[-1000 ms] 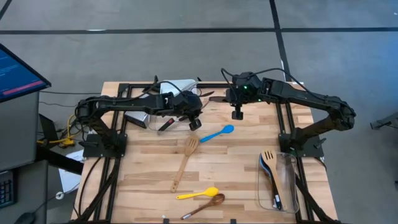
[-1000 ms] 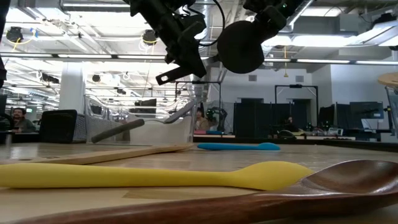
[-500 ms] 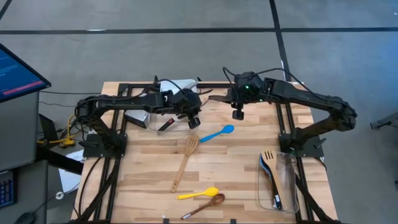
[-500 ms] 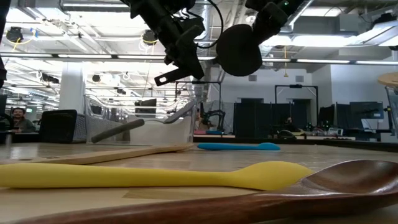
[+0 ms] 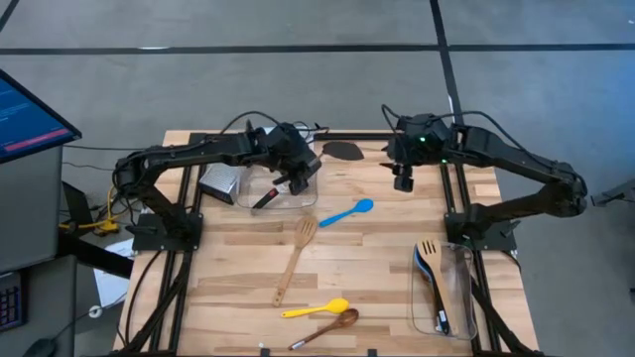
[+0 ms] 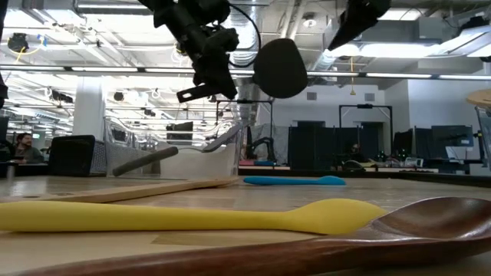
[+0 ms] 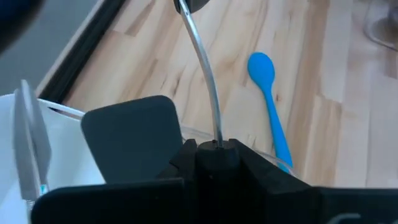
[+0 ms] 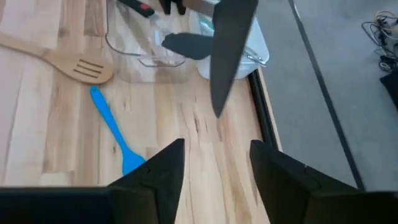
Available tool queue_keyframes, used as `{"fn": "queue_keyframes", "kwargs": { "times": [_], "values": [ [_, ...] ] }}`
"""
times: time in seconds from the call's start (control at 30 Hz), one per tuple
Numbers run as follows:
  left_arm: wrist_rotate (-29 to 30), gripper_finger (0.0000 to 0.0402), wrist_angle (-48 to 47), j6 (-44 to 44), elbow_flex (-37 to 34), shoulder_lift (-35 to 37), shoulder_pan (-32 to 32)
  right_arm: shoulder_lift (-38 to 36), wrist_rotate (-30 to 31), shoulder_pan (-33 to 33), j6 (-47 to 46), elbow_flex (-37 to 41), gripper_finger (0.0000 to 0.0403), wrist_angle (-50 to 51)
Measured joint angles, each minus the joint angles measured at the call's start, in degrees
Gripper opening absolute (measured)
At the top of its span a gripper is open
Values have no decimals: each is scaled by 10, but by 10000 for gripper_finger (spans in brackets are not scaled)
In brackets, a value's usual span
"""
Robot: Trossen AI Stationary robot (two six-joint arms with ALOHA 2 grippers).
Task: Pick & Place Kitchen Items
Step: Put the solid turner spatula into the top transparent bin
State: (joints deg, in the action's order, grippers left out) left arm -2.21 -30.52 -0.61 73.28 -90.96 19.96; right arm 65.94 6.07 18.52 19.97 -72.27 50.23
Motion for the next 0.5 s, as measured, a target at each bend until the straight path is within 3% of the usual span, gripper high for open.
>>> {"fn": "queue_keyframes", "kwargs": {
  "times": [0.2,0.4,0.5],
  "values": [
    [-23,40,-3,4,-48,17,27,-28,0,0,-34,0,189,28],
    [-117,40,145,-17,-189,105,61,-31,0,0,-49,0,181,29],
    [-134,40,203,-25,-261,173,69,-25,0,0,-50,0,175,29]
  ]
}}
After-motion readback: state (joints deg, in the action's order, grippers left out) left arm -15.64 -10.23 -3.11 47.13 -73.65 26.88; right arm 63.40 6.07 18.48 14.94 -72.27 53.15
